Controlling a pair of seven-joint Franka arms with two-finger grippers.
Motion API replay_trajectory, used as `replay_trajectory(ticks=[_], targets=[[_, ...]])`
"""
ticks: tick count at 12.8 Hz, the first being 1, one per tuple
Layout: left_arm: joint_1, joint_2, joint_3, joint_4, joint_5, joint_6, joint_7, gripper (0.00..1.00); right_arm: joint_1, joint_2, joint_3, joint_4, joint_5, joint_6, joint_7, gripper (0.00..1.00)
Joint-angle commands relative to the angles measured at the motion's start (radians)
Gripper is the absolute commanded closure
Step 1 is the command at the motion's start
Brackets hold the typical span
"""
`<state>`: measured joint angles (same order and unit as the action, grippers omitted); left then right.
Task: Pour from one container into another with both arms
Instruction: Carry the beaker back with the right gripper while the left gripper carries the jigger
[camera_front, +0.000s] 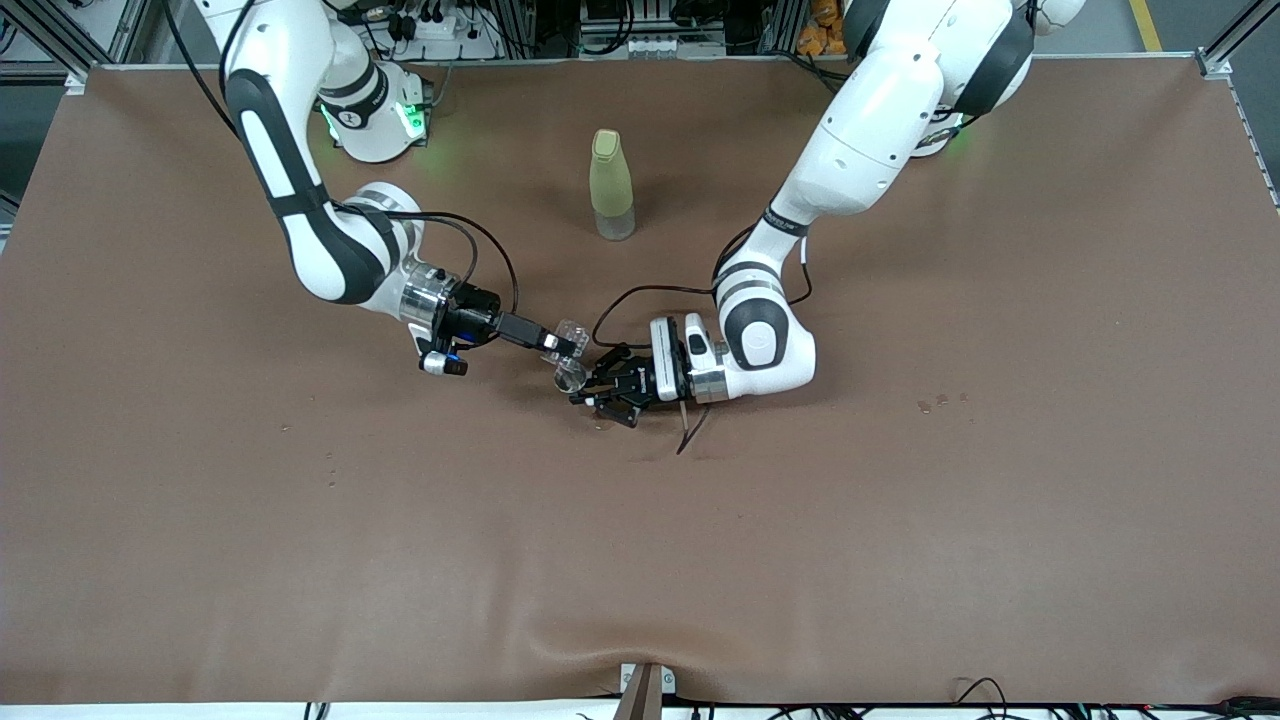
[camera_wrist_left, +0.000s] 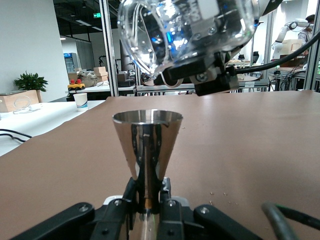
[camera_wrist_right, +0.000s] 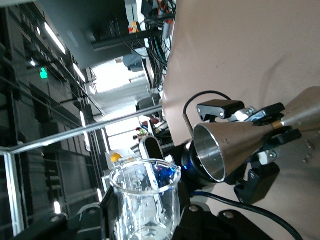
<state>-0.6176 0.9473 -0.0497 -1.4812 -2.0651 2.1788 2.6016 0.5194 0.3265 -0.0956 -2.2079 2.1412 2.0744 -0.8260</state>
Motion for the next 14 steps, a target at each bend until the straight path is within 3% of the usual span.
replay_trajectory(ticks=[1, 3, 7, 11, 14], targets=[[0.001, 0.004, -0.002, 0.013, -0.033, -0.001, 0.026, 1.0, -0.06, 0.009, 0.005, 0.046, -0.153, 0.001, -0.01, 0.77], [0.007, -0.004, -0.002, 0.013, -0.023, -0.002, 0.026, 1.0, -0.116, -0.003, 0.005, 0.051, -0.237, -0.011, -0.078, 0.76], [0.074, -0.025, -0.001, -0.017, 0.023, -0.039, 0.023, 1.0, -0.246, 0.008, 0.005, 0.053, -0.314, -0.138, -0.313, 0.75], [0.221, -0.111, -0.002, -0.157, 0.158, -0.167, 0.025, 1.0, -0.47, 0.02, 0.005, 0.128, -0.654, -0.322, -0.473, 0.76], [0.341, -0.188, -0.002, -0.255, 0.29, -0.281, 0.025, 1.0, -0.602, 0.037, 0.005, 0.149, -0.8, -0.448, -0.721, 0.76]])
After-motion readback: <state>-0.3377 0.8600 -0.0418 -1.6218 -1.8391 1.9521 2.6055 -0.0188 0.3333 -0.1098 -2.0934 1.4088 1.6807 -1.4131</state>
